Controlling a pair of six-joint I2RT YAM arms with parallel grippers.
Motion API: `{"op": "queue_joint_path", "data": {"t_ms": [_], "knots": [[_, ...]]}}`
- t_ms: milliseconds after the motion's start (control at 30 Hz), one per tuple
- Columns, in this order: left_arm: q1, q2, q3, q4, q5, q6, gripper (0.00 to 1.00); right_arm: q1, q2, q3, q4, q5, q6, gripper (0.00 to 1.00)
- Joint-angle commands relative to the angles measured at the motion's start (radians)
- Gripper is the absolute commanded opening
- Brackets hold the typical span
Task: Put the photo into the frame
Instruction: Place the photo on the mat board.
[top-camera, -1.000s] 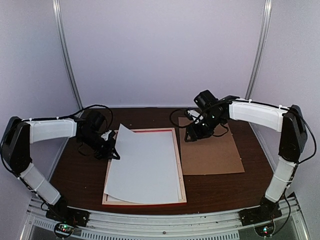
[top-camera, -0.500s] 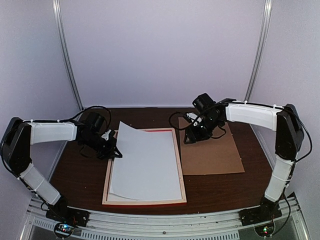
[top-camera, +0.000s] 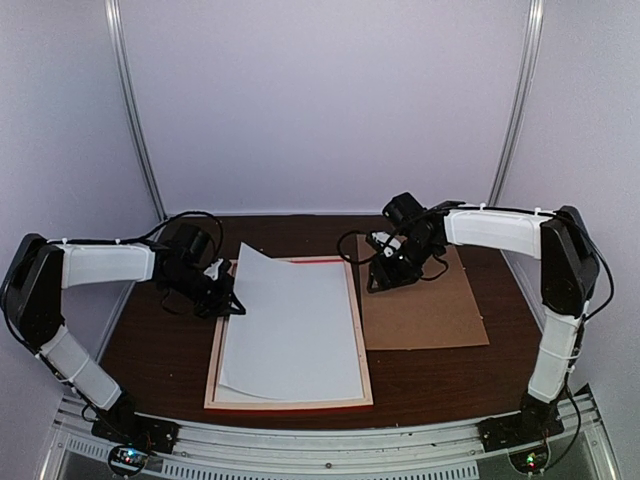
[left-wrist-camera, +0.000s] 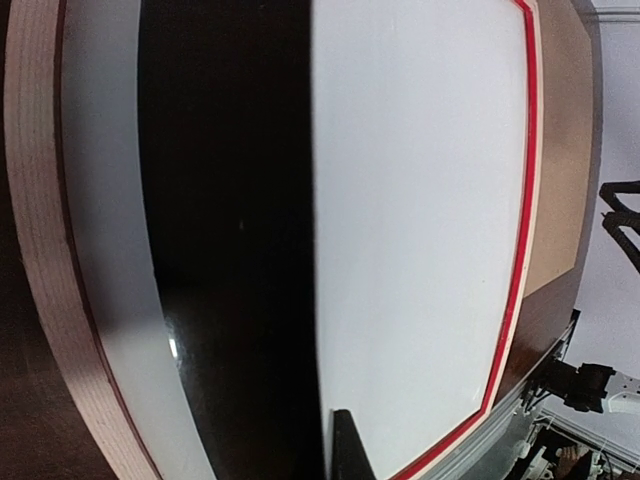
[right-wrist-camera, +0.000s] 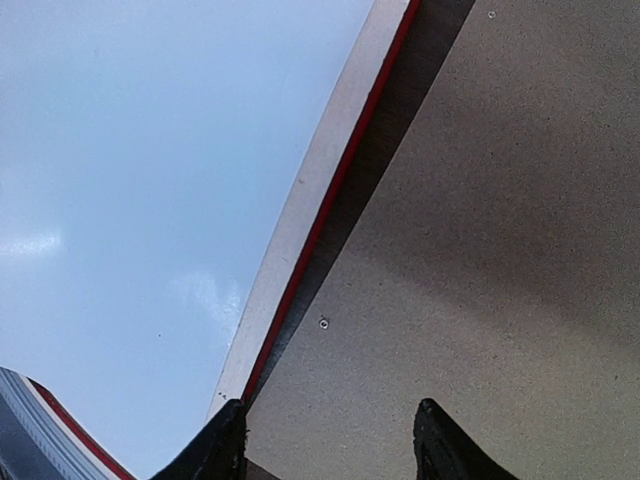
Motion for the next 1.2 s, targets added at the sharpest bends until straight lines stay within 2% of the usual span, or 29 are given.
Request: {"op": "queue_joint_path", "data": {"t_ms": [0,567,767,933,1167], "knots": [[0.003,0.002,0.038,0.04,-0.029,0.009,0.0,-0.008,0.015,0.034,0.008,-0.009,-0.003,0.57],[0.003,0.006,0.043,0.016,-0.064,0.007,0.0,-0.036,0.029,0.056,0.012,-0.001,-0.006,0.6],[0.003,0.024,0.044,0.032,-0.05,0.0,0.0,-0.045,0.027,0.055,0.023,0.02,-0.002,0.72],[0.003,0.026,0.042,0.042,-0.047,-0.003,0.0,-0.047,0.023,0.055,0.027,0.032,0.0,0.99],[0.001,0.029,0.032,0.055,-0.039,-0.014,0.0,-0.048,0.029,0.061,0.027,0.047,0.008,1.0]]}}
